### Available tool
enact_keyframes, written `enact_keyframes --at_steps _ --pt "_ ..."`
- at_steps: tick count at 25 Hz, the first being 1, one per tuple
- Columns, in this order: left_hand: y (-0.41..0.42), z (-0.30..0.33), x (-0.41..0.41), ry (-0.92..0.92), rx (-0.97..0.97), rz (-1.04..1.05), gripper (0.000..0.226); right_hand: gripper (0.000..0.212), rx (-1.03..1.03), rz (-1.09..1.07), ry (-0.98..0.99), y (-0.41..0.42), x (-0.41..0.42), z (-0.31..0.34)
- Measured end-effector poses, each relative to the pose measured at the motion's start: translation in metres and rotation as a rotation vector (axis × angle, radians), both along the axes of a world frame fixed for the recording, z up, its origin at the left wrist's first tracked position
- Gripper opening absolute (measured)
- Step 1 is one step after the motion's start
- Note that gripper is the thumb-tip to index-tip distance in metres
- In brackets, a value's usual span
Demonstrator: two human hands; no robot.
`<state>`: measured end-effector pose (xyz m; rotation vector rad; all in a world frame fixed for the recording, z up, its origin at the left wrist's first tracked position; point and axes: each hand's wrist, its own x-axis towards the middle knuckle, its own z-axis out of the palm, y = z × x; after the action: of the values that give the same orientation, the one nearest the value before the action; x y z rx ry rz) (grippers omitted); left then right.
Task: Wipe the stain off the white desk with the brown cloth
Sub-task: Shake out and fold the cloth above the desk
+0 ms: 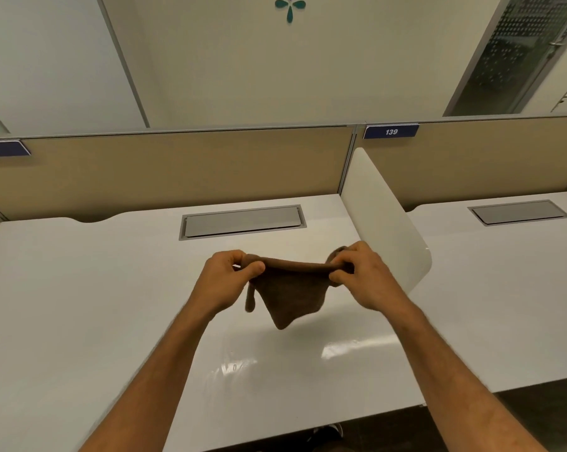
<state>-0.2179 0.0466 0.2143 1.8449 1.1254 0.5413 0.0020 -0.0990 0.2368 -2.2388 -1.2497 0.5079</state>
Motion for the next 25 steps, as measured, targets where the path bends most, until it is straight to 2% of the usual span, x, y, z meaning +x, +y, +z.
enact_keyframes --at_steps 2,3,4,5,6,7,8,10,11,13,15,16,18,20,21,23,25 --pt "0.011 0.015 0.005 -0.197 -0.102 -0.080 0.012 0.007 0.113 0.036 0.148 0.003 0.018 0.024" --pt "0.018 0.024 0.009 -0.364 -0.165 -0.110 0.012 0.007 0.236 0.040 0.245 0.006 0.027 0.037" --pt "0.025 0.034 0.013 -0.533 -0.224 -0.142 0.015 0.010 0.385 0.030 0.314 0.009 0.034 0.048" --pt "0.029 0.038 0.018 -0.653 -0.263 -0.199 0.029 0.014 0.506 0.005 0.365 0.013 0.039 0.055" --pt "0.028 0.037 0.024 -0.664 -0.287 -0.284 0.047 0.013 0.576 -0.035 0.402 0.015 0.040 0.058" --pt "0.019 0.030 0.030 -0.586 -0.306 -0.373 0.061 0.005 0.602 -0.072 0.429 0.017 0.038 0.056" --pt "0.005 0.018 0.037 -0.448 -0.317 -0.450 0.064 0.005 0.588 -0.092 0.419 0.017 0.036 0.050" --pt "-0.021 -0.016 0.049 -0.152 -0.334 -0.475 0.040 0.012 0.472 -0.057 0.320 0.013 0.030 0.033" --pt "-0.032 -0.032 0.052 -0.113 -0.366 -0.419 0.026 0.010 0.411 -0.018 0.270 0.008 0.029 0.027" --pt "-0.043 -0.052 0.045 -0.225 -0.534 -0.297 0.020 0.006 0.355 0.044 0.245 0.002 0.034 0.021" --pt "-0.048 -0.054 0.042 -0.397 -0.736 -0.209 0.032 0.006 0.374 0.014 0.302 -0.007 0.049 0.023" --pt "-0.048 -0.051 0.042 -0.461 -0.792 -0.169 0.037 0.012 0.422 -0.025 0.402 -0.011 0.054 0.025" --pt "-0.049 -0.041 0.047 -0.554 -0.868 -0.095 0.042 0.026 0.518 -0.158 0.853 -0.018 0.056 0.012" --pt "-0.048 -0.035 0.052 -0.600 -0.926 -0.027 0.045 0.050 0.430 -0.201 1.363 -0.027 0.040 -0.030" --pt "-0.049 -0.033 0.052 -0.608 -0.944 -0.009 0.049 0.062 0.343 -0.185 1.511 -0.035 0.026 -0.055" --pt "-0.049 -0.032 0.047 -0.613 -0.963 0.024 0.054 0.071 0.218 -0.163 1.632 -0.049 0.004 -0.085" --pt "-0.045 -0.040 0.036 -0.635 -0.970 0.044 0.054 0.073 0.244 -0.164 1.554 -0.053 0.000 -0.087"
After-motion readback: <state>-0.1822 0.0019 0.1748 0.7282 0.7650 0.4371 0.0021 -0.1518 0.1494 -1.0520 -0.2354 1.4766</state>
